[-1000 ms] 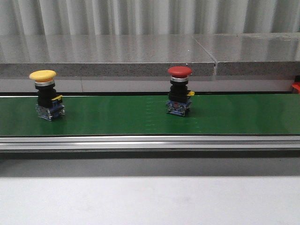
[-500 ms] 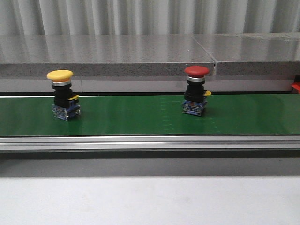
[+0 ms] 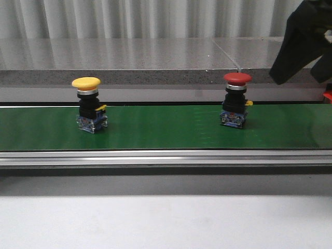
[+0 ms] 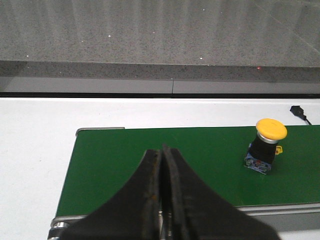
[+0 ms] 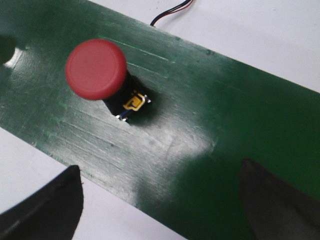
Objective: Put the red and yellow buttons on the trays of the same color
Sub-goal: 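Lower the right gripper onto the red button on the belt and grasp, then carry the red button into the red tray and open the right gripper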
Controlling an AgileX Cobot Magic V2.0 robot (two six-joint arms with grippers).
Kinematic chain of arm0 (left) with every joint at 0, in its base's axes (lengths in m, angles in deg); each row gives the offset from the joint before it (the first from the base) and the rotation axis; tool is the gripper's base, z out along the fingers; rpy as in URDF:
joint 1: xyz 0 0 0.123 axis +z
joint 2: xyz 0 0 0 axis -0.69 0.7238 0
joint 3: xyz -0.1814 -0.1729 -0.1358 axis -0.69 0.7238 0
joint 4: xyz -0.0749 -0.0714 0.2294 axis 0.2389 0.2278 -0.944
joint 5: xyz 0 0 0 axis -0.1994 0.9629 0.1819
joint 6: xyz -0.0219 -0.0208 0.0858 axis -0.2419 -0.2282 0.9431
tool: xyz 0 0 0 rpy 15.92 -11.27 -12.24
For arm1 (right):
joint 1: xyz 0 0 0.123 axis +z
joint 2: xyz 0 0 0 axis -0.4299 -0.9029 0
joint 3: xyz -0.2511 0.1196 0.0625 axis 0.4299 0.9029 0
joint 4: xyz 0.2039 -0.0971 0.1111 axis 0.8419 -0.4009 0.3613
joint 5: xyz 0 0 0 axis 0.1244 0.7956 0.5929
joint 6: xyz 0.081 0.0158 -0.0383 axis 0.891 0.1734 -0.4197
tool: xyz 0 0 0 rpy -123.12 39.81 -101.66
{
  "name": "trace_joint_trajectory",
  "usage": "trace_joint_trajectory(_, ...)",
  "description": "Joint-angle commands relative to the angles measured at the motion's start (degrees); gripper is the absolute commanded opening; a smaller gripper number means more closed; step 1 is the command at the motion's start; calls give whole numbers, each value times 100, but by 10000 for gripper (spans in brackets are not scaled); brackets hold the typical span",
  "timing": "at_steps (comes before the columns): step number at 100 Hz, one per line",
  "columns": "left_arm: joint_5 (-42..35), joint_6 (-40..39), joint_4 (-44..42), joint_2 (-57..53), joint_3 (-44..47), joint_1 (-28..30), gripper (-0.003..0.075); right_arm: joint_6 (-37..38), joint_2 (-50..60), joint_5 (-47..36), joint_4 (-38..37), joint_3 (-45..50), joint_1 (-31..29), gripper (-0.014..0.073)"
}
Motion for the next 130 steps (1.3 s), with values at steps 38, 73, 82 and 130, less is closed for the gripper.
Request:
trace_joint_trajectory(38, -448, 0, 71, 54, -158, -50, -21, -46, -817, -796, 72, -676, 428, 597)
trace_joint_trajectory(73, -448, 0, 71, 54, -158, -50, -21, -41, -987, -674, 72, -803, 400, 128)
trace_joint_trajectory(82, -448, 0, 71, 54, -158, -50, -21, -41, -920, -548, 72, -803, 321, 81)
trace_joint_trajectory(130, -448, 0, 71, 54, -158, -50, -21, 680, -218, -591, 78, -1720, -2504, 78)
